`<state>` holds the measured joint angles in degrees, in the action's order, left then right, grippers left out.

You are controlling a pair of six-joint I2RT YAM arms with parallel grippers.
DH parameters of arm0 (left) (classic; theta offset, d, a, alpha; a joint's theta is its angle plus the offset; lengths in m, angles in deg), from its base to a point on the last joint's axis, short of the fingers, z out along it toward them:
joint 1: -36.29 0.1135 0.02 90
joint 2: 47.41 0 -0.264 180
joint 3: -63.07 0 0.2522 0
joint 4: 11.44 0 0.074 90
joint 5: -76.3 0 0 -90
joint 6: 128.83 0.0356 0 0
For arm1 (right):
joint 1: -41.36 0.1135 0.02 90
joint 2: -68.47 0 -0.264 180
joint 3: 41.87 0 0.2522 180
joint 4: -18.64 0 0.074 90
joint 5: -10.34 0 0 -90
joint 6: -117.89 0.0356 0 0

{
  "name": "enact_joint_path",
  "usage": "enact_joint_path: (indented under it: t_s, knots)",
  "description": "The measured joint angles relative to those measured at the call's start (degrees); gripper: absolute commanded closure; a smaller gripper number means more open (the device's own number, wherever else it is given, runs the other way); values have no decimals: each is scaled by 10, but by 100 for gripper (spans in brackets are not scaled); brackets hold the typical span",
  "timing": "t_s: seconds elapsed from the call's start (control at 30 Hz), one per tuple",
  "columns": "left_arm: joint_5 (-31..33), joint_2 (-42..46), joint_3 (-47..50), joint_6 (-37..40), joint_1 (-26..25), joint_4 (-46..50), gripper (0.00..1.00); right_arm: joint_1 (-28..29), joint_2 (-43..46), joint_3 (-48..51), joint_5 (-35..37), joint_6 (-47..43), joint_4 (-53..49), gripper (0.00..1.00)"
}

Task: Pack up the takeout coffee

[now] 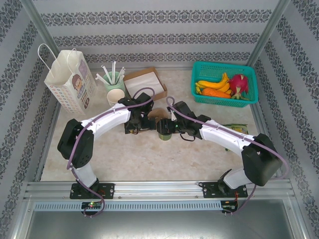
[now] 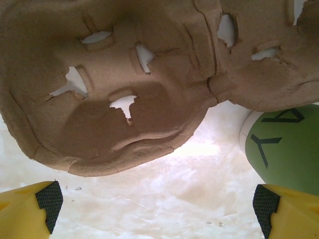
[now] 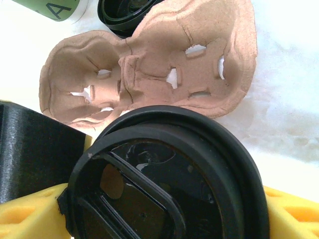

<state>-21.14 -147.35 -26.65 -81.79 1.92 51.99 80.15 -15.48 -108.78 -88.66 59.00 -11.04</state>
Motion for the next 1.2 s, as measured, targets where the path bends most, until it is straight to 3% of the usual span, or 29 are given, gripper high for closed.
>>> enact_joint_path:
  t_s: [0.2, 0.47, 0.93, 1.2]
  knots:
    - [-1, 35, 28, 0, 0, -44, 0, -8, 12, -4, 9, -1, -27, 31]
    - [0, 103, 53, 0, 0, -93, 0, -76, 4, -30, 34, -16, -64, 33]
    - [44, 178, 129, -34, 22, -121, 0, -142, -169, -217, 100, -59, -43, 32]
    - [50, 188, 144, -48, 31, -125, 0, -173, -243, -324, 99, -47, -44, 32]
